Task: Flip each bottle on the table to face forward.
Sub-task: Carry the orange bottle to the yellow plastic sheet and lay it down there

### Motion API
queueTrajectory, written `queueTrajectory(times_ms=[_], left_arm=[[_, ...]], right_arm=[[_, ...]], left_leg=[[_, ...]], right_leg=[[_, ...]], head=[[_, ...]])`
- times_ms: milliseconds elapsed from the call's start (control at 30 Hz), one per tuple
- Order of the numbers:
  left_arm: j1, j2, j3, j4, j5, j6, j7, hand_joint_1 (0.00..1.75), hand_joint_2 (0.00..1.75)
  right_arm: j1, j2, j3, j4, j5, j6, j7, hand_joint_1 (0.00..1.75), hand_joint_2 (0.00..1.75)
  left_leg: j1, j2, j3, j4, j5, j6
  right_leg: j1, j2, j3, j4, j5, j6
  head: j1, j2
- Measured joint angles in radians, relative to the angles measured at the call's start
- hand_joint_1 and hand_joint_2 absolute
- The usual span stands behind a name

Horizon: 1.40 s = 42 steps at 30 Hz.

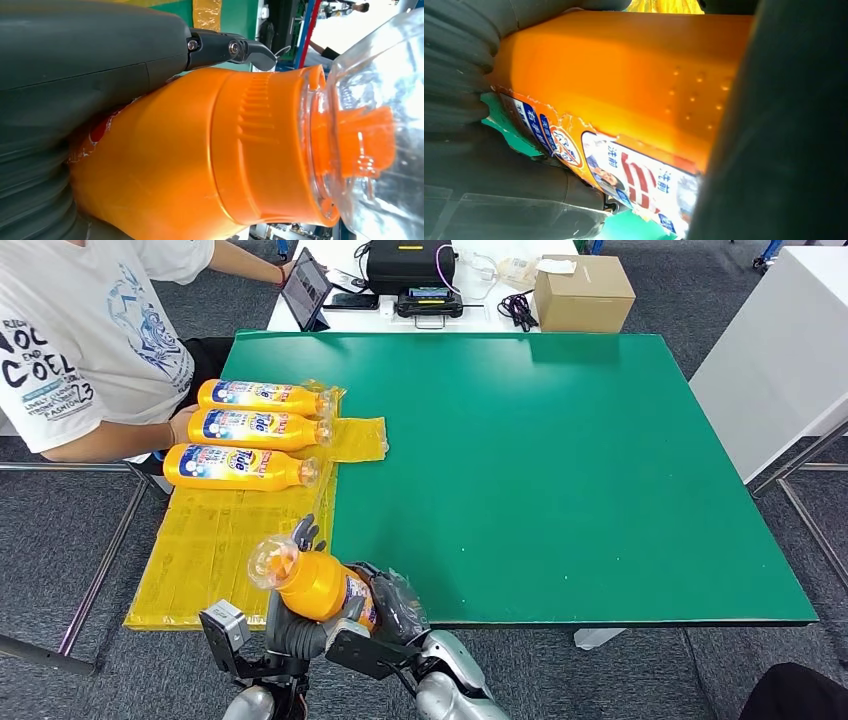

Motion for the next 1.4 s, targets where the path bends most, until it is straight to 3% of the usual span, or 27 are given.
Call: queueTrajectory(times_ms=[100, 133, 500, 800, 833, 900, 967, 1033, 1100, 1267, 1400], left_arm=[[0.000, 0.002, 0.001, 0.005, 0.001, -0.007, 0.002, 1.69, 1.75], [0.001, 0.003, 0.001, 0.007, 0.004, -0.015, 0.003, 1.75, 1.75], [0.003, 0.018, 0.013, 0.021, 0.071, -0.117, 0.007, 1.75, 1.75], [0.001, 0.052, 0.040, 0.040, 0.262, -0.349, 0.023, 1.75, 1.75], [0.001, 0.054, 0.041, 0.040, 0.267, -0.357, 0.024, 1.75, 1.75], [0.000, 0.058, 0.043, 0.040, 0.273, -0.366, 0.025, 1.75, 1.75], [0.000, 0.061, 0.044, 0.040, 0.275, -0.371, 0.025, 1.75, 1.75], [-0.001, 0.062, 0.046, 0.040, 0.276, -0.374, 0.026, 1.75, 1.75], [-0.001, 0.062, 0.047, 0.040, 0.276, -0.378, 0.026, 1.75, 1.75], [-0.002, 0.061, 0.047, 0.016, 0.233, -0.366, 0.018, 1.75, 1.75], [-0.012, 0.058, 0.047, -0.017, 0.162, -0.288, 0.001, 1.75, 1.75]], right_arm=[[-0.009, 0.000, 0.007, 0.018, 0.000, -0.007, 0.003, 1.75, 1.75], [-0.011, 0.000, 0.010, 0.023, 0.001, -0.011, 0.004, 1.75, 1.75], [-0.025, 0.003, 0.027, 0.056, 0.015, -0.029, 0.008, 1.75, 1.75], [-0.026, 0.006, 0.040, 0.062, 0.024, -0.037, -0.004, 1.75, 1.75], [-0.026, 0.007, 0.041, 0.063, 0.026, -0.039, -0.005, 1.67, 1.75], [-0.025, 0.008, 0.041, 0.063, 0.030, -0.045, -0.004, 1.13, 1.75], [-0.024, 0.009, 0.040, 0.063, 0.031, -0.054, -0.003, 0.35, 1.75], [-0.021, 0.010, 0.038, 0.063, 0.029, -0.060, -0.001, 0.02, 0.87], [-0.018, 0.010, 0.035, 0.062, 0.026, -0.064, 0.002, 0.00, 0.00], [0.001, 0.006, 0.013, 0.021, -0.020, -0.050, 0.005, 0.00, 0.00], [0.026, -0.002, -0.016, -0.073, -0.104, 0.016, -0.024, 0.00, 0.00]], left_leg=[[0.000, 0.000, 0.000, 0.000, 0.000, 0.000], [0.000, 0.000, 0.000, 0.000, 0.000, 0.000], [0.000, 0.000, 0.000, 0.000, 0.000, 0.000], [0.000, 0.001, 0.000, 0.000, 0.000, 0.000], [0.000, 0.001, 0.000, 0.000, 0.000, 0.000], [0.000, 0.001, 0.000, 0.000, 0.000, 0.000], [0.000, 0.001, 0.000, 0.000, 0.000, 0.000], [0.000, 0.001, 0.000, 0.000, 0.000, 0.000], [0.000, 0.001, 0.000, 0.000, 0.000, 0.000], [0.000, 0.001, 0.000, 0.000, 0.000, 0.000], [0.000, 0.001, 0.000, 0.000, 0.000, 0.000]], right_leg=[[0.000, 0.000, 0.000, 0.000, 0.000, 0.000], [0.000, 0.000, 0.000, 0.000, 0.000, 0.000], [0.000, 0.000, 0.000, 0.000, 0.000, 0.000], [0.000, 0.001, -0.001, 0.000, 0.000, 0.000], [0.000, 0.001, -0.001, 0.000, 0.000, 0.000], [0.000, 0.002, -0.001, 0.000, 0.000, 0.000], [0.000, 0.002, -0.001, 0.000, 0.000, 0.000], [0.000, 0.002, -0.001, 0.000, 0.000, 0.000], [0.000, 0.002, -0.001, 0.000, 0.000, 0.000], [0.000, 0.002, -0.001, 0.000, 0.000, 0.000], [0.000, 0.001, -0.001, 0.000, 0.000, 0.000]], head=[[0.000, 0.000], [0.000, 0.000], [0.000, 0.000], [0.000, 0.000], [0.000, 0.000], [0.000, 0.000], [0.000, 0.000], [0.000, 0.000], [0.000, 0.000], [0.000, 0.000], [0.000, 0.000]])
